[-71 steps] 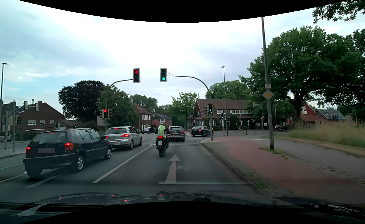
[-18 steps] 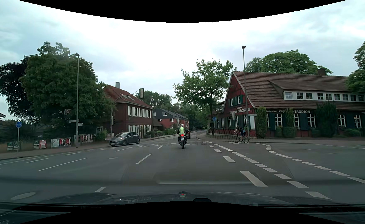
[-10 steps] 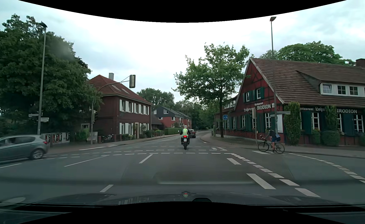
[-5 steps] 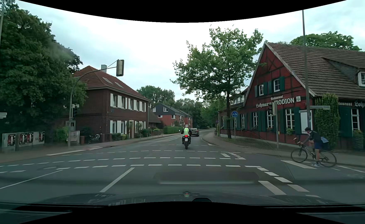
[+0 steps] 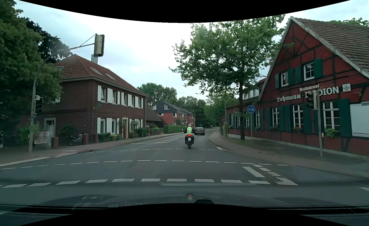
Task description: Follow the waypoints while adhering to traffic rules and regulations
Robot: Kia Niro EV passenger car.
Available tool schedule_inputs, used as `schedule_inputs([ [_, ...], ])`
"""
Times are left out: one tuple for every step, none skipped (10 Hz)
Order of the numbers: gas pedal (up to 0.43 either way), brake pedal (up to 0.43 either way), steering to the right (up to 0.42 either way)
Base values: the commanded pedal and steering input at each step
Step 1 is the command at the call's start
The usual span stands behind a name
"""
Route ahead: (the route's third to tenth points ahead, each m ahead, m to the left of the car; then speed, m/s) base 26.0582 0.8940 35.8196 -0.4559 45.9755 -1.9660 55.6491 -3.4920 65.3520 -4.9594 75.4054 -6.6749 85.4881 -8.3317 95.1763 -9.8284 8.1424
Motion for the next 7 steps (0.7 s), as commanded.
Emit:
schedule_inputs([
  [0.169, 0.000, -0.005],
  [0.169, 0.000, -0.005],
  [0.169, 0.000, -0.005],
  [0.169, 0.000, -0.005],
  [0.169, 0.000, -0.005],
  [0.169, 0.000, -0.003],
  [0.169, 0.000, 0.000],
])
